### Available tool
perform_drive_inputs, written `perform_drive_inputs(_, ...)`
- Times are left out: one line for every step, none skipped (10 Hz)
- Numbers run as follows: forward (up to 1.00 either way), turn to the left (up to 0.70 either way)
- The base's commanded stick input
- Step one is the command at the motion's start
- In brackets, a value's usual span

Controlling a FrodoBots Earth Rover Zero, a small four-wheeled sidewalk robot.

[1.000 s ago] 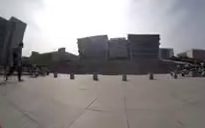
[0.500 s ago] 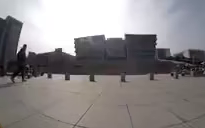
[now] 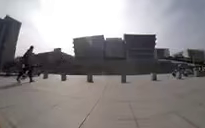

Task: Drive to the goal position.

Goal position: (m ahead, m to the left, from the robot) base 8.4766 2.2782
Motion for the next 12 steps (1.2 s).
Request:
perform_drive_inputs(1.0,-0.38)
perform_drive_inputs(1.0,-0.4)
perform_drive_inputs(1.0,-0.36)
perform_drive_inputs(1.0,-0.18)
perform_drive_inputs(1.0,-0.04)
perform_drive_inputs(1.0,0.0)
perform_drive_inputs(1.0,0.0)
perform_drive_inputs(1.0,0.0)
perform_drive_inputs(1.0,0.0)
perform_drive_inputs(1.0,0.0)
perform_drive_inputs(1.0,0.0)
perform_drive_inputs(1.0,0.0)
